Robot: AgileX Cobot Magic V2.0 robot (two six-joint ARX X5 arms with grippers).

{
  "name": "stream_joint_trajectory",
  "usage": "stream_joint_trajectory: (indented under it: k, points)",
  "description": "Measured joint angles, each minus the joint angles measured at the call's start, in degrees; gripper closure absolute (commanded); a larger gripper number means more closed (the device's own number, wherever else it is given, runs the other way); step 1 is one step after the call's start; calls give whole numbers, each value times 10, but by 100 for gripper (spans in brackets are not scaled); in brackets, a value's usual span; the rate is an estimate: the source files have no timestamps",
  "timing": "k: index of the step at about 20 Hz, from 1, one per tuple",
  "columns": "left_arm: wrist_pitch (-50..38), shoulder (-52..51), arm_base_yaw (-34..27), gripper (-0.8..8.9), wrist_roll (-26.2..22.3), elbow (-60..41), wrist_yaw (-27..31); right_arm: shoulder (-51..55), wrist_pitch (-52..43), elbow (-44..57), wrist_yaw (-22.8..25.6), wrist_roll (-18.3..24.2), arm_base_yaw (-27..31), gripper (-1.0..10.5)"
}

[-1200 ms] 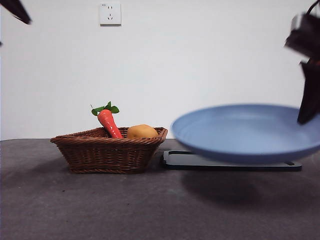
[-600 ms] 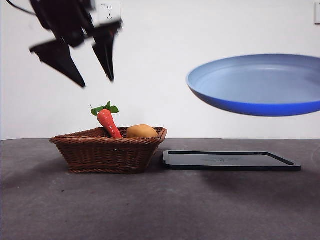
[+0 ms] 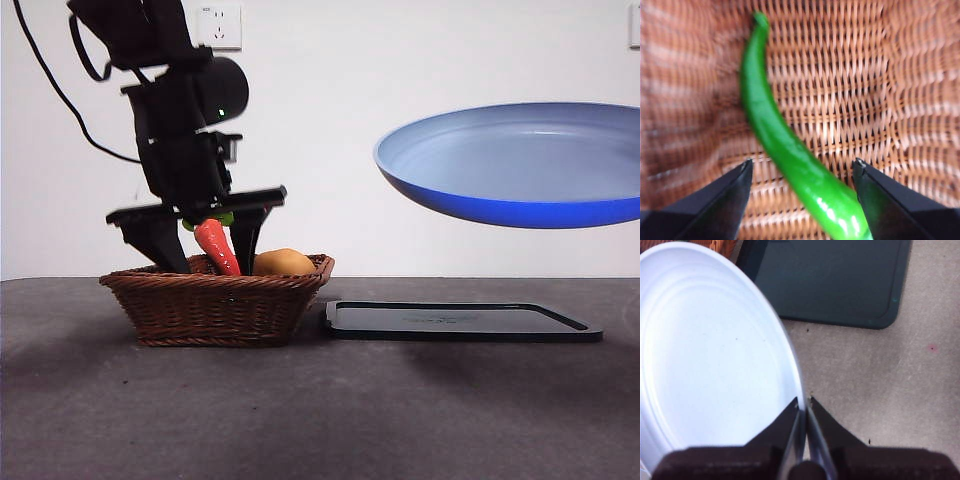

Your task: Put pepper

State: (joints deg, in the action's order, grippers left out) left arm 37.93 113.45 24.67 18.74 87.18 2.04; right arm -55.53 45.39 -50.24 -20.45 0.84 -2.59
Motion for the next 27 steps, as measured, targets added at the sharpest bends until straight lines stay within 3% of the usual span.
stream_joint_trajectory:
  k: [6,10,13,22,27]
  points:
    - [-16,20,7,483,4,0,10,0,0,0,-1,0,0,941]
    - [-16,20,8,624,7,0,8,0,0,0,-2,0,0,941]
    - [-9,20,9,679,19,0,5,0,0,0,-2,0,0,941]
    - [-9,17,9,714,38,0,4,0,0,0,-1,1,0,941]
    - [-7,-5,9,714,38,0,-27,0,0,0,-1,1,0,941]
